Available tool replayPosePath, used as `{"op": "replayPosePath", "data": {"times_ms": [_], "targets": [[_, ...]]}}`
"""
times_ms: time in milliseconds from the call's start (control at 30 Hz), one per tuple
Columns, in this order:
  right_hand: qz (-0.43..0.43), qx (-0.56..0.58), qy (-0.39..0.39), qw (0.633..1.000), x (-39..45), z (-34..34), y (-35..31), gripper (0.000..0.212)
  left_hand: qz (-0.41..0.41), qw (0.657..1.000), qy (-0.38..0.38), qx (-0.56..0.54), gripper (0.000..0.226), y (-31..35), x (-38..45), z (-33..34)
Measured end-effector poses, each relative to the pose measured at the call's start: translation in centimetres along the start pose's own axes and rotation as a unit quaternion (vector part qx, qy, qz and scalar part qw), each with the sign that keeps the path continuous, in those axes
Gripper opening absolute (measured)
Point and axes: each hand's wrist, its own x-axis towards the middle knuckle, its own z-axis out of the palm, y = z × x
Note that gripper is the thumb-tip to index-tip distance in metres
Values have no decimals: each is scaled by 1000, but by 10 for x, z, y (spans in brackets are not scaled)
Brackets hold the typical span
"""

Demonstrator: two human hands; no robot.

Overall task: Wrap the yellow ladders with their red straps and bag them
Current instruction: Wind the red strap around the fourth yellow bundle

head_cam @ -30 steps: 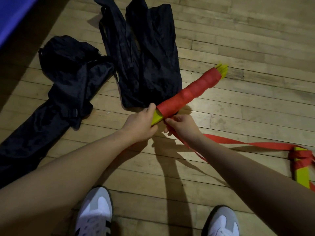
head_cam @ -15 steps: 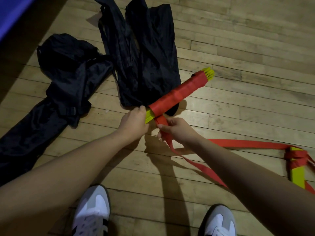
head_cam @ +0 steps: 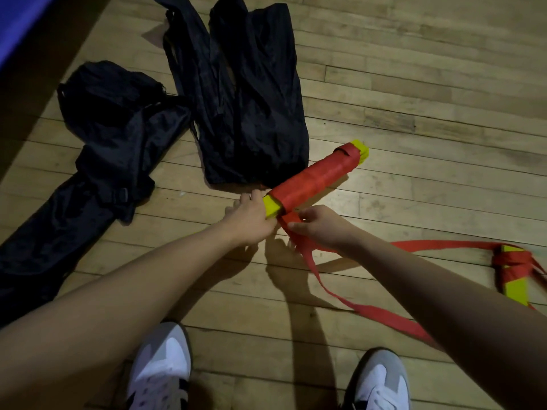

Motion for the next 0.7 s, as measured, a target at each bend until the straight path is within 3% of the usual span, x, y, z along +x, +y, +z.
{"op": "replayPosePath", "data": {"times_ms": [100, 333, 467, 567, 700], "targets": [[8, 20, 3, 1000, -3, -11, -1, 15, 24, 1000, 2, 14, 57, 6, 2, -3], [-2, 17, 17, 1000, 6, -23, -10, 12, 88, 988, 97, 77, 54, 18, 10, -21], [-18, 69, 60, 996, 6, -19, -5, 10, 76, 993, 94, -2, 51, 20, 13, -17], [-19, 111, 83, 990, 15, -12, 2, 12, 63, 991, 118, 12, 44, 20, 15, -13], [-37, 46, 72, 996, 24, -16, 7, 12, 71, 987, 137, 51, 49, 16, 13, -7]]}}
